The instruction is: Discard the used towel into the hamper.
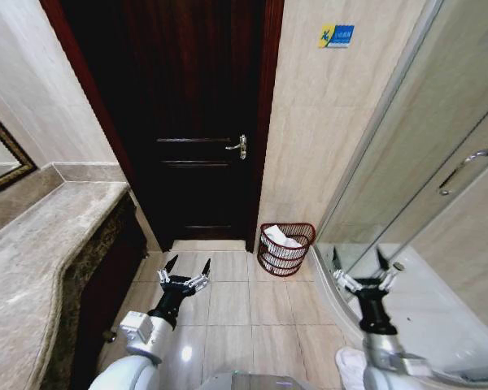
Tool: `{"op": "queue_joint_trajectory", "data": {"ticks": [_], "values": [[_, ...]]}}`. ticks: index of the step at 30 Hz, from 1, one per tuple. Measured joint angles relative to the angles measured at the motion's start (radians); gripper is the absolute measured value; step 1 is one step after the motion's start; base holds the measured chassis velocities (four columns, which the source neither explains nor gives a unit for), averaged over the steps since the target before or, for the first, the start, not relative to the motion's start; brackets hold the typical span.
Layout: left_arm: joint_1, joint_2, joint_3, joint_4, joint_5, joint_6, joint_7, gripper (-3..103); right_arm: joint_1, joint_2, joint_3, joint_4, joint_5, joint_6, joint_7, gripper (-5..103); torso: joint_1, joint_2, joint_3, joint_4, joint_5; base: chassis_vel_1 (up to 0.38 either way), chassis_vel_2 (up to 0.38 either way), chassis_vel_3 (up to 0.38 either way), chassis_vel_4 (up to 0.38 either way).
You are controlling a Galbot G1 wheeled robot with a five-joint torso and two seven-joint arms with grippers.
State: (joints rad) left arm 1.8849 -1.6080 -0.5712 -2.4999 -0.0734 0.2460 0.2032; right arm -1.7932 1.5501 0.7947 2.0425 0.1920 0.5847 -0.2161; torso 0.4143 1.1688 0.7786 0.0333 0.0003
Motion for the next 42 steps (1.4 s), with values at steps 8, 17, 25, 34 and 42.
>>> {"op": "queue_joint_trajectory", "data": {"ticks": [8, 17, 25, 34, 42], "values": [[0.0, 0.0, 0.0, 0.0, 0.0, 0.0, 0.0, 100, -0.028, 0.0, -0.018, -0.011, -0.09, 0.061, 0.134, 100, -0.019, -0.04, -0.022, 0.0, -0.0003, 0.0, 0.0, 0.0, 0.0], [0.0, 0.0, 0.0, 0.0, 0.0, 0.0, 0.0, 100, -0.082, 0.015, -0.047, 0.206, -0.107, -0.248, 0.149, 100, -0.041, -0.089, -0.049, 0.0, -0.0005, 0.0, 0.0, 0.0, 0.0], [0.0, 0.0, 0.0, 0.0, 0.0, 0.0, 0.0, 100, -0.059, 0.009, -0.038, 0.313, -0.11, -0.487, 0.047, 100, -0.058, -0.128, -0.069, 0.0001, -0.0004, 0.0, 0.0, 0.0, 0.0], [0.0, 0.0, 0.0, 0.0, 0.0, 0.0, 0.0, 100, -0.03, 0.053, -0.097, 0.295, -0.15, -0.409, 0.057, 100, -0.078, -0.173, -0.095, 0.0001, -0.0004, 0.0, 0.0, 0.0, 0.0], [0.0, 0.0, 0.0, 0.0, 0.0, 0.0, 0.0, 100, -0.038, 0.053, -0.101, 0.293, -0.137, -0.397, 0.016, 100, -0.095, -0.21, -0.115, 0.0001, -0.0004, 0.0, 0.0, 0.0, 0.0]]}}
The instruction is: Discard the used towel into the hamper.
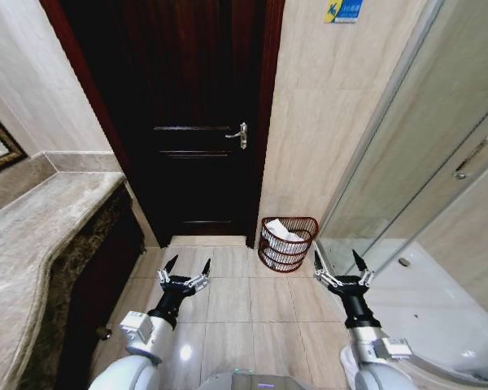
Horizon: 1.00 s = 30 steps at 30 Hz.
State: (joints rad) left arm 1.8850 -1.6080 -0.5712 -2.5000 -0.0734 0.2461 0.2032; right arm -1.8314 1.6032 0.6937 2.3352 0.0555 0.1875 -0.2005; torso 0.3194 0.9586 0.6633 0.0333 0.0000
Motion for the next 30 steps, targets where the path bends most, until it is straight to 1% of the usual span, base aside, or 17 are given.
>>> {"op": "queue_joint_trajectory", "data": {"ticks": [2, 6, 9, 10, 13, 14, 16, 22, 27, 28, 30], "values": [[0.0, 0.0, 0.0, 0.0, 0.0, 0.0, 0.0, 100, 0.0, -0.001, 0.004, -0.011, -0.002, 0.01, -0.015, 100, -0.006, -0.013, -0.007, 0.0, 0.0, 0.0, 0.0, 0.0, 0.0], [0.0, 0.0, 0.0, 0.0, 0.0, 0.0, 0.0, 100, 0.002, -0.004, 0.015, -0.03, -0.001, 0.029, -0.016, 100, -0.014, -0.03, -0.017, 0.0, 0.0001, 0.0, 0.0, 0.0, 0.0], [0.0, 0.0, 0.0, 0.0, 0.0, 0.0, 0.0, 100, 0.003, -0.014, 0.037, -0.053, 0.002, 0.04, -0.013, 100, -0.021, -0.047, -0.026, 0.0, 0.0001, 0.0, 0.0, 0.0, 0.0], [0.0, 0.0, 0.0, 0.0, 0.0, 0.0, 0.0, 100, 0.003, -0.014, 0.037, -0.053, 0.002, 0.04, -0.013, 100, -0.021, -0.047, -0.026, 0.0, 0.0001, 0.0, 0.0, 0.0, 0.0], [0.0, 0.0, 0.0, 0.0, 0.0, 0.0, 0.0, 100, 0.005, -0.023, 0.044, -0.079, 0.011, 0.066, 0.006, 100, -0.03, -0.067, -0.038, 0.0, 0.0001, 0.0, 0.0, 0.0, 0.0], [0.0, 0.0, 0.0, 0.0, 0.0, 0.0, 0.0, 100, 0.005, -0.023, 0.044, -0.079, 0.011, 0.066, 0.006, 100, -0.03, -0.067, -0.038, 0.0, 0.0001, 0.0, 0.0, 0.0, 0.0], [0.0, 0.0, 0.0, 0.0, 0.0, 0.0, 0.0, 100, 0.004, -0.023, 0.04, -0.084, 0.011, 0.082, 0.008, 100, -0.036, -0.082, -0.046, 0.0, 0.0, 0.0, 0.0, 0.0, 0.0], [0.0, 0.0, 0.0, 0.0, 0.0, 0.0, 0.0, 100, -0.003, -0.021, 0.038, -0.091, 0.016, 0.116, -0.018, 100, -0.046, -0.105, -0.059, 0.0, 0.0, 0.0, 0.0, 0.0, 0.0], [0.0, 0.0, 0.0, 0.0, 0.0, 0.0, 0.0, 100, 0.004, -0.008, 0.028, -0.11, 0.027, 0.185, 0.0, 100, -0.059, -0.134, -0.075, 0.0, 0.0001, 0.0, 0.0, 0.0, 0.0], [0.0, 0.0, 0.0, 0.0, 0.0, 0.0, 0.0, 100, 0.004, -0.008, 0.028, -0.11, 0.027, 0.185, 0.0, 100, -0.059, -0.134, -0.075, 0.0, 0.0001, 0.0, 0.0, 0.0, 0.0], [0.0, 0.0, 0.0, 0.0, 0.0, 0.0, 0.0, 100, 0.003, -0.005, 0.029, -0.115, 0.027, 0.207, -0.003, 100, -0.064, -0.146, -0.082, 0.0, 0.0, 0.0, 0.0, 0.0, 0.0]]}}
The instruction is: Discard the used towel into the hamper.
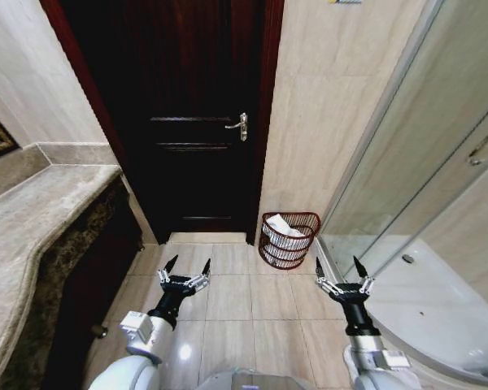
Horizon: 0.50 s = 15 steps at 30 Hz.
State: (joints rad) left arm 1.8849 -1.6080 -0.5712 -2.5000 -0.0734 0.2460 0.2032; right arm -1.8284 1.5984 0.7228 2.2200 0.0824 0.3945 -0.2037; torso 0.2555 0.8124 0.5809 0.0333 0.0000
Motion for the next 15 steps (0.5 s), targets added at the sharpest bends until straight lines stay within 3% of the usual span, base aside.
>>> {"op": "queue_joint_trajectory", "data": {"ticks": [15], "values": [[0.0, 0.0, 0.0, 0.0, 0.0, 0.0, 0.0, 100, 0.005, 0.01, 0.001, 0.001, 0.015, 0.09, -0.049, 100, -0.027, -0.063, -0.035, 0.0, 0.0, 0.0, 0.0, 0.0, 0.0]]}}
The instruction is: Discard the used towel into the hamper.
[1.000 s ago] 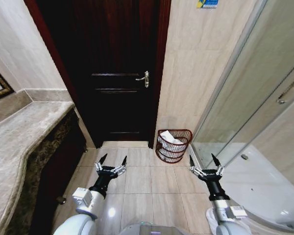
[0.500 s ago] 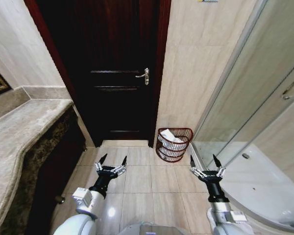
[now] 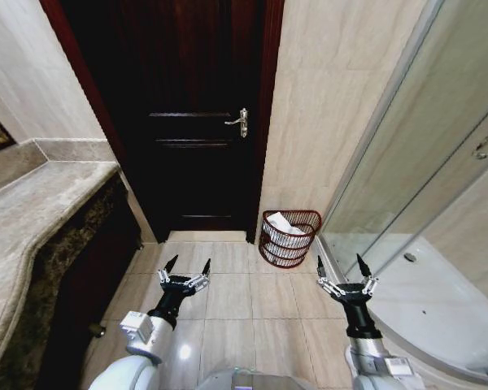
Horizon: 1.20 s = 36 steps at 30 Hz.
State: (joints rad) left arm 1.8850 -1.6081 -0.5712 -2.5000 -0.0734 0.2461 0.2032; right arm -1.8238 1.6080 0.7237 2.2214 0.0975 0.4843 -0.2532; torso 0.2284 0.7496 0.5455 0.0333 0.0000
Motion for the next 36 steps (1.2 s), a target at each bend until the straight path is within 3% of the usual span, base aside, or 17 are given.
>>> {"op": "queue_joint_trajectory", "data": {"ticks": [6, 36], "values": [[0.0, 0.0, 0.0, 0.0, 0.0, 0.0, 0.0, 100, -0.008, 0.001, 0.01, -0.005, 0.003, 0.028, -0.043, 100, -0.012, -0.029, -0.017, 0.0, 0.0, 0.0, 0.0, 0.0, 0.0], [0.0, 0.0, 0.0, 0.0, 0.0, 0.0, 0.0, 100, -0.042, 0.0, 0.014, -0.003, 0.013, 0.087, -0.053, 100, -0.063, -0.15, -0.087, 0.0, 0.0, 0.0, 0.0, 0.0, 0.0]]}}
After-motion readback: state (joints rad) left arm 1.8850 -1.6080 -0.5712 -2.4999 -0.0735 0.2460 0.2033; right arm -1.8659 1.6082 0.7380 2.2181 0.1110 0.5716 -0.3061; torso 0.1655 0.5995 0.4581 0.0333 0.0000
